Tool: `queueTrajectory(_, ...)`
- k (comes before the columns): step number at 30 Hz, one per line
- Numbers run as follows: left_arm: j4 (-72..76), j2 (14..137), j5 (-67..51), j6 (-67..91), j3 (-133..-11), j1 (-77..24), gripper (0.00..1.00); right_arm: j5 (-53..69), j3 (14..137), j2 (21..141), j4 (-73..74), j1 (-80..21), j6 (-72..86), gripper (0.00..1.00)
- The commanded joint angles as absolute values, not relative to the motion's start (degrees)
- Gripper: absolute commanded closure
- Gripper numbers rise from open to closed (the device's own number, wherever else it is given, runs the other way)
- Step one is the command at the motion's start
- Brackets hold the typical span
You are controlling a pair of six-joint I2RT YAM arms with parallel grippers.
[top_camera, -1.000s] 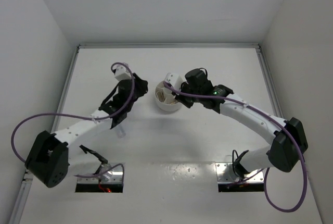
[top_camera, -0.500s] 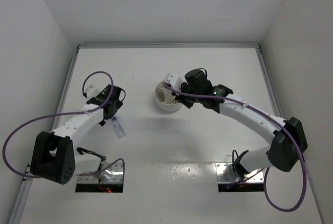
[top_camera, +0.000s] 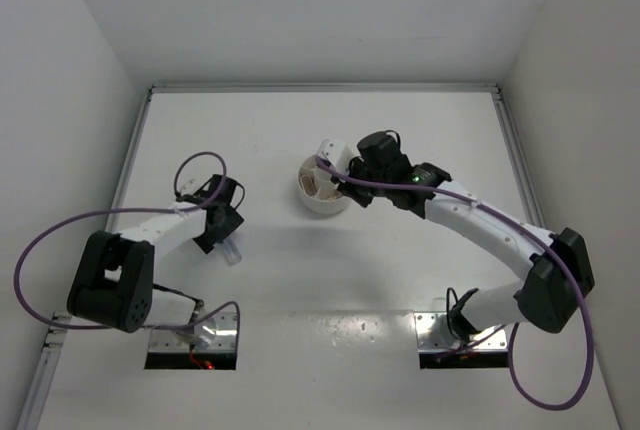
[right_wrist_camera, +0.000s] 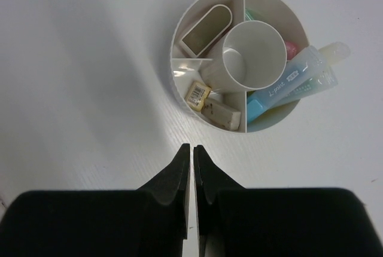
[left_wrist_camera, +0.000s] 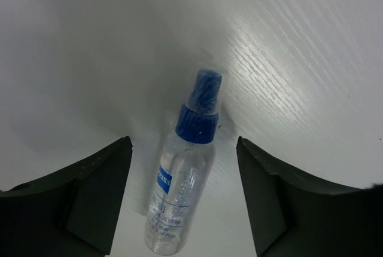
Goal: Sort the stationery into containers
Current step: Pick up the stationery from the center of the board, then place the stationery in the storage box.
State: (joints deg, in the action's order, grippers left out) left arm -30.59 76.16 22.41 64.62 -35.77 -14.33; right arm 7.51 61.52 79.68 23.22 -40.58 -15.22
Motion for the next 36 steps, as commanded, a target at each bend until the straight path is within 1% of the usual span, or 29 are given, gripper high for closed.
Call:
queueTrajectory(1,-26.8,78.6,19.3,62.5,-35.4,-14.8,0.26,7.9,61.9,77.7,22.1,-40.3,-15.1,0.95)
queueTrajectory(2,-26.8,79.4,19.2,62.5,-35.9,-14.8,0.29,7.9,61.9,77.7,22.1,-40.3,-15.1,0.95)
queueTrajectory(5,-26.3,81.5,17.8,62.0,-35.9,-14.8,0.45,7.9,61.9,77.7,22.1,-40.3,-15.1,0.95)
queueTrajectory(6,-26.3,82.0,17.1,62.0,-35.9,-14.8,0.67,7.9,61.9,77.7,22.1,-40.3,-15.1,0.95)
queueTrajectory(8,-25.7,81.4,17.1,62.0,-35.4,-14.8,0.96,7.9,61.4,77.2,22.1,-40.3,-15.1,0.95)
queueTrajectory(9,-25.7,81.4,17.1,61.4,-35.4,-14.8,1.0,7.9,61.3,77.2,22.1,-40.3,-15.1,0.95)
queueTrajectory(12,-26.2,78.5,17.9,59.1,-38.7,-15.5,1.0,7.9,61.3,77.2,22.1,-40.3,-15.1,0.95)
queueTrajectory(14,-25.5,76.3,17.9,54.8,-41.6,-17.7,1.0,7.9,61.3,77.2,22.1,-40.3,-15.1,0.95)
queueTrajectory(16,-23.4,75.1,16.6,50.2,-47.1,-21.2,1.0,7.9,61.3,77.2,22.1,-40.3,-15.1,0.95)
queueTrajectory(17,-18.8,74.4,15.3,44.4,-48.5,-22.3,1.0,7.9,61.3,77.7,22.1,-40.3,-15.1,0.95)
queueTrajectory(19,-10.8,71.8,8.7,38.4,-49.4,-25.5,1.0,7.3,61.3,77.7,22.1,-40.3,-15.1,0.95)
queueTrajectory(20,-2.2,70.9,7.6,35.9,-49.4,-26.4,1.0,7.3,61.3,77.7,22.1,-40.3,-15.1,0.95)
queueTrajectory(22,6.5,70.2,3.7,33.5,-48.7,-27.5,1.0,6.8,61.3,77.7,21.6,-40.3,-15.1,0.95)
queueTrajectory(23,9.7,70.2,3.7,33.5,-48.7,-28.4,1.0,6.8,61.3,77.7,21.6,-40.3,-15.1,0.95)
queueTrajectory(24,15.4,71.2,3.7,32.0,-48.7,-28.9,1.0,6.8,61.3,78.2,21.6,-40.3,-15.1,0.95)
queueTrajectory(26,20.1,73.8,3.1,31.3,-49.2,-29.7,1.0,6.8,61.3,78.2,21.6,-40.3,-15.1,0.95)
queueTrajectory(27,26.8,74.6,2.4,30.0,-47.9,-30.5,1.0,6.2,60.8,78.2,21.6,-40.3,-15.1,0.95)
queueTrajectory(29,34.7,75.8,1.2,29.4,-45.5,-31.0,1.0,6.2,60.8,78.2,21.6,-40.3,-15.7,0.96)
queueTrajectory(30,44.4,77.1,-1.1,27.9,-44.3,-31.0,1.0,6.2,60.8,78.2,21.6,-40.3,-15.7,0.96)
queueTrajectory(32,56.0,79.3,-5.8,27.9,-39.5,-31.0,1.0,5.7,60.8,77.7,21.6,-40.3,-16.3,0.96)
queueTrajectory(33,64.6,82.5,-6.8,29.3,-38.7,-31.0,1.0,5.7,60.3,77.2,21.1,-40.3,-16.9,0.96)
queueTrajectory(36,69.2,88.0,-12.4,31.9,-41.8,-30.3,1.0,5.2,59.8,76.6,20.6,-40.3,-16.9,0.96)
